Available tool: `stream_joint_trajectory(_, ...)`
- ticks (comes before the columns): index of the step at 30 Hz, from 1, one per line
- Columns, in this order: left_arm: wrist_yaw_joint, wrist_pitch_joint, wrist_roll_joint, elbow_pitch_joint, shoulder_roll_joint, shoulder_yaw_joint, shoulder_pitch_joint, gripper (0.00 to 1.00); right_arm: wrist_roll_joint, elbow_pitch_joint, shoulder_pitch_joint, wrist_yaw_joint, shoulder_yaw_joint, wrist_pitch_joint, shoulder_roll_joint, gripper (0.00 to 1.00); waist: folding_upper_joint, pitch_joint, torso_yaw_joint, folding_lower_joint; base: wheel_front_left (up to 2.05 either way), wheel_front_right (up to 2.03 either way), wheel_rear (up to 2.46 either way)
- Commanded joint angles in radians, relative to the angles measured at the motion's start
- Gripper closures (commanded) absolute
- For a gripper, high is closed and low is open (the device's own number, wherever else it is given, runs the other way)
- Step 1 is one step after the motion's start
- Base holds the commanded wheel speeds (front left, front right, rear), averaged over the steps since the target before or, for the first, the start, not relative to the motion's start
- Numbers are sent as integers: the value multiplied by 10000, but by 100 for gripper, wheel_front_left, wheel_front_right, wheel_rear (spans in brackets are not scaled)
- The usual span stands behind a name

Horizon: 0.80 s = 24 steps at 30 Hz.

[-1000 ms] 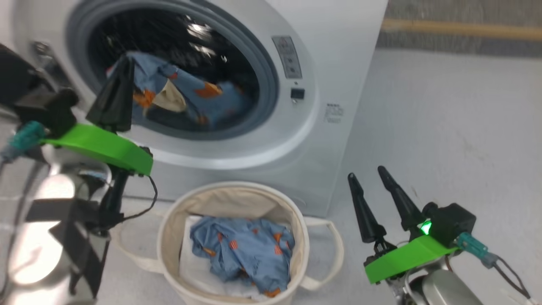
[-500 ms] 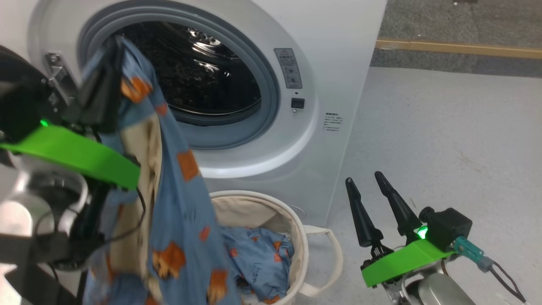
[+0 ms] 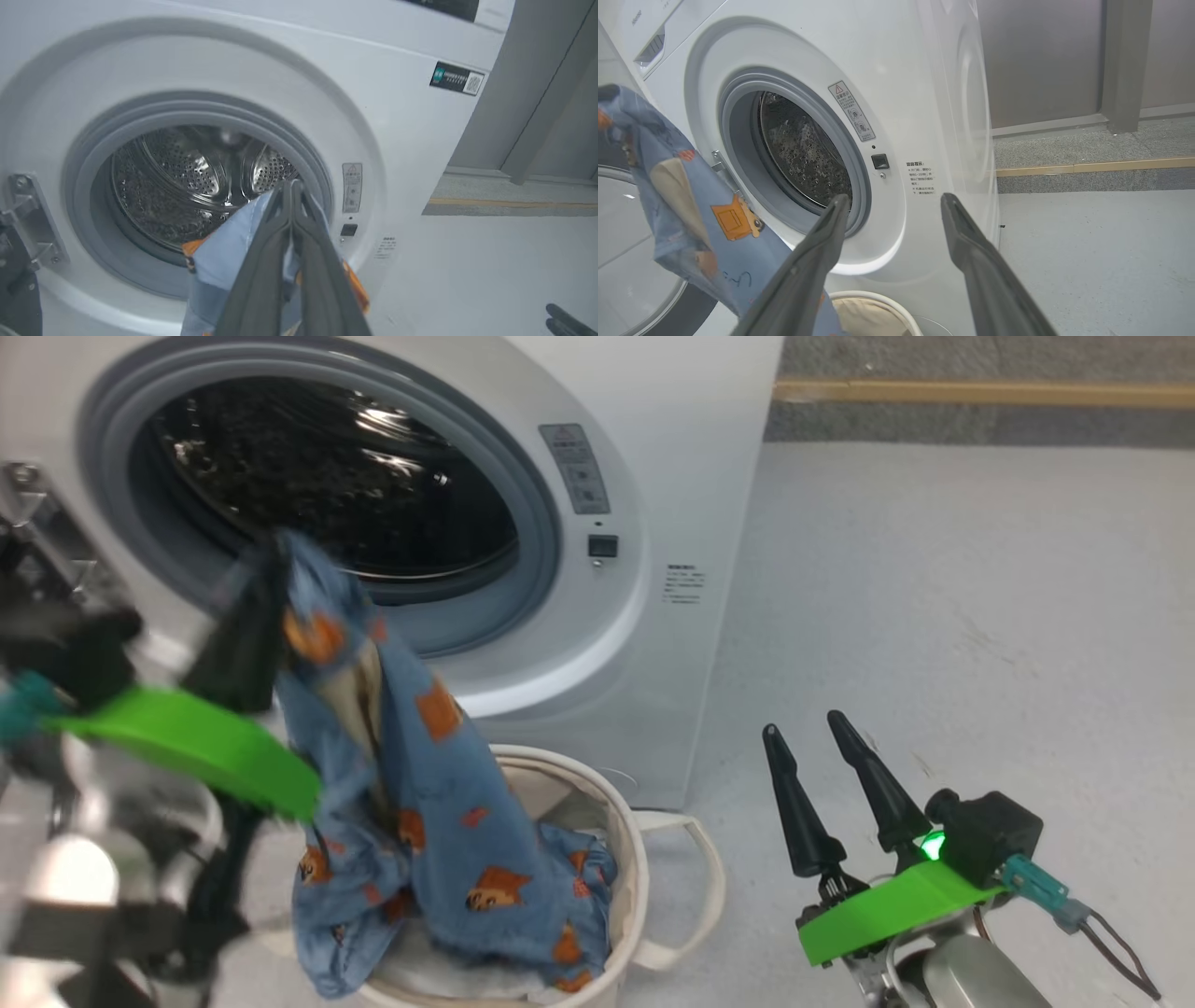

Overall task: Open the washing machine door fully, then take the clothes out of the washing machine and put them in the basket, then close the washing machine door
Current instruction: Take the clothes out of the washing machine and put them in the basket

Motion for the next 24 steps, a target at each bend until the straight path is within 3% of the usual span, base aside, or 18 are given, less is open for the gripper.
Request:
stream_joint_trajectory(1,21,-187,-37,317,136,223,360,100,-20,-375,-369,12,146,-120,-2,0,-1,186,-235,1,0,0,0)
stream_joint_trajectory(12,-588,-2651,201,5549,-931,-487,924,100,-105,-537,-678,12,147,-123,-151,0,-1,969,-1025,1,0,0,0)
stream_joint_trajectory(19,-814,-4321,-107,10653,-1556,-179,-395,100,-249,-777,-913,12,-70,-56,-366,0,-1,2122,-1665,1,0,0,0)
stream_joint_trajectory(24,-1114,-4839,-236,13048,-1899,-240,-1437,100,-424,-1092,-1088,12,-298,0,-476,0,-1,2963,-2054,1,0,0,0)
